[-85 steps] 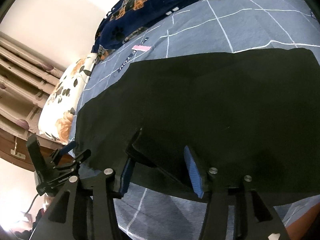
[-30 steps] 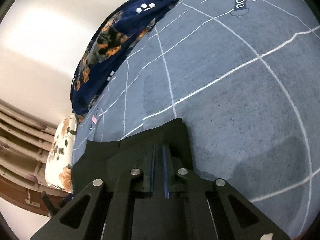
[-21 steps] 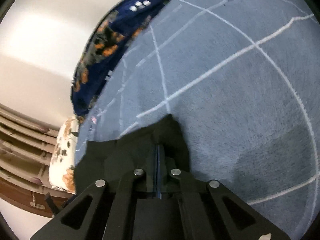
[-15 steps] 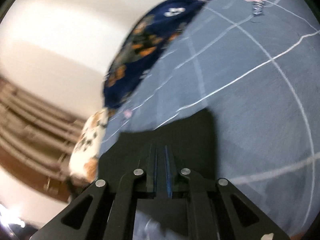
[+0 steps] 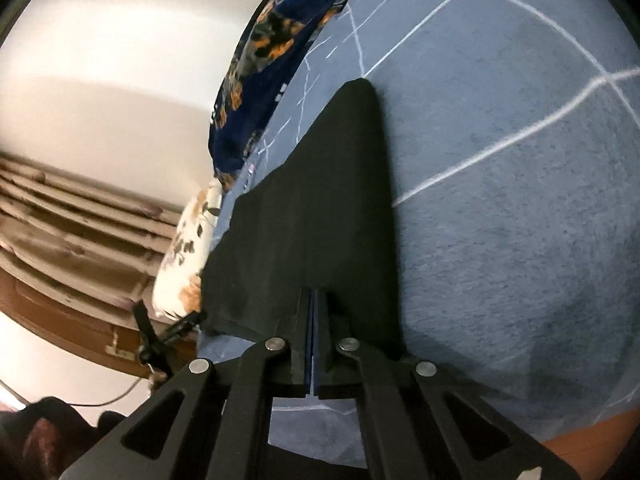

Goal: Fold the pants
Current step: 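Grasp the end of the black trousers with the left gripper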

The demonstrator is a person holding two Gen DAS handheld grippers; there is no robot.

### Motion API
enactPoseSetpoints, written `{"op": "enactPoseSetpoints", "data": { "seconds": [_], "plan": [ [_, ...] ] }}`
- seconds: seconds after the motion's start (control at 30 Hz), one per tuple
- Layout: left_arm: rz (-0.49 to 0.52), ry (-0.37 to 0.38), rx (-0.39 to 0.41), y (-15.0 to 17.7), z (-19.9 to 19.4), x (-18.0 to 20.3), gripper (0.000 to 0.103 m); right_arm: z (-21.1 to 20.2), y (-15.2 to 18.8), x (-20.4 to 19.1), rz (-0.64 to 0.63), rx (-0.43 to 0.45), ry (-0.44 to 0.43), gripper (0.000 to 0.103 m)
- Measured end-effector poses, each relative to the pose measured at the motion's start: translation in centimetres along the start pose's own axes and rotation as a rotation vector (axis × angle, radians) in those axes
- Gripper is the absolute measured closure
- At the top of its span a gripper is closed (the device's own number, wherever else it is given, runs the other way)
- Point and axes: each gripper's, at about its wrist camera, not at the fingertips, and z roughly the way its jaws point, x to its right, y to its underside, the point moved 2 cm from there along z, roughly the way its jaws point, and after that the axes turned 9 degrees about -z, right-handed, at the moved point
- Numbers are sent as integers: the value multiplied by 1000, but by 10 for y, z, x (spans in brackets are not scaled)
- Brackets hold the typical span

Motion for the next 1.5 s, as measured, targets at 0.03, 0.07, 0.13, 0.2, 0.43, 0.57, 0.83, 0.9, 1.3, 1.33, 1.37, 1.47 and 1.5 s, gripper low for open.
{"op": "enactPoseSetpoints", "data": {
  "seconds": [0.03,0.07,0.13,0.2,0.43,0.57,0.83,0.9,1.3,1.33,1.37,1.47,1.5],
  "plan": [
    [-7,-2,7,-2,-3,-4,10,0,-1,-3,-7,-5,8,103],
    [-20,-2,16,-5,-6,-9,10,0,-3,-8,-20,-11,21,103],
    [-58,4,31,-13,-14,-25,10,-4,-9,-23,-58,-8,42,92],
    [-109,11,45,-20,-21,-45,10,-7,-19,-48,-132,-13,77,90],
    [-224,133,18,-25,-26,-119,10,8,-59,-154,-291,17,15,48],
    [-209,242,-1,-20,-20,-133,10,40,-53,-192,-302,-5,-88,36],
    [-237,417,-96,-21,17,-145,11,106,-18,-203,-315,-179,-85,36],
    [-253,466,-117,-23,28,-147,11,108,-19,-200,-297,-175,-82,36],
    [-133,667,-214,-30,47,-125,13,118,-23,-181,-168,-155,-96,27],
    [-111,651,-207,-28,47,-122,17,119,-22,-181,-169,-158,-99,26],
    [-80,622,-197,-26,48,-120,19,121,-22,-182,-170,-162,-103,25],
    [-106,638,-187,-27,48,-124,21,126,-20,-183,-170,-171,-102,21],
    [-133,659,-186,-28,48,-127,21,128,-19,-183,-169,-175,-101,21]
  ]
}}
